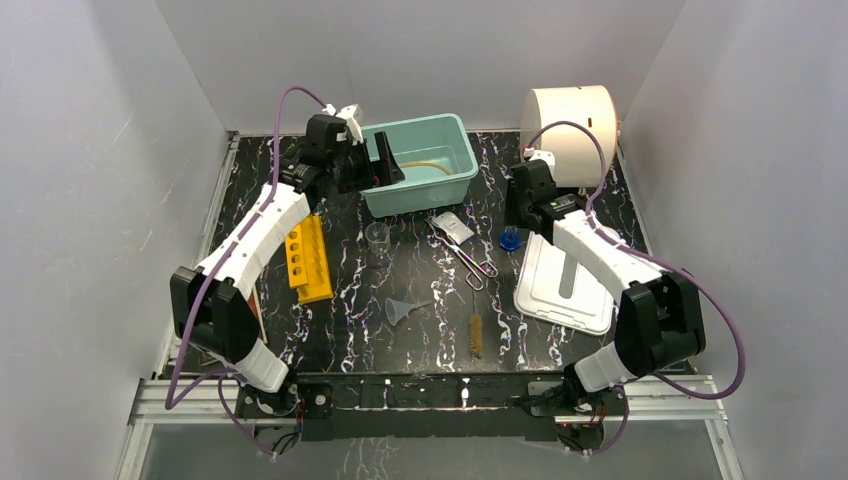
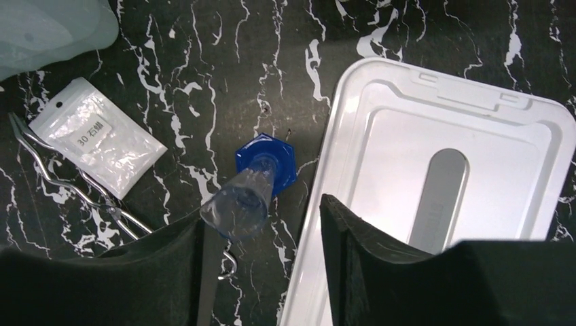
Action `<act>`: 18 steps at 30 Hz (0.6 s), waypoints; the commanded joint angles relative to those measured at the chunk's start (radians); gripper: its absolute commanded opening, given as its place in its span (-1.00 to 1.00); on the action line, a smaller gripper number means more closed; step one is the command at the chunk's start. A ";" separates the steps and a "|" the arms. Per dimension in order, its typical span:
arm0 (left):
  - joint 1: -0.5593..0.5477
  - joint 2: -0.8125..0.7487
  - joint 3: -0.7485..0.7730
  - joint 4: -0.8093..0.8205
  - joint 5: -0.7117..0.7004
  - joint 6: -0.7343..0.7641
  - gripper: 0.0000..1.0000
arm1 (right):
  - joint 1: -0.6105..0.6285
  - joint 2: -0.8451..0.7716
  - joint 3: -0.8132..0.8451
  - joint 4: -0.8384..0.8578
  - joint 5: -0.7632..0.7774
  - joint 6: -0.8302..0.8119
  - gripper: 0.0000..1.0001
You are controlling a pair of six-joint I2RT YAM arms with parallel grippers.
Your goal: Organize the chemistry lab equipment
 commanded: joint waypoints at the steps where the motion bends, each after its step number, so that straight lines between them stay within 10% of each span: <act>1: -0.005 -0.004 0.051 0.011 0.023 0.006 0.82 | -0.012 0.024 0.017 0.151 -0.036 -0.041 0.14; 18: -0.007 0.025 0.038 0.034 0.051 -0.015 0.81 | -0.019 0.051 0.029 0.169 -0.068 -0.142 -0.44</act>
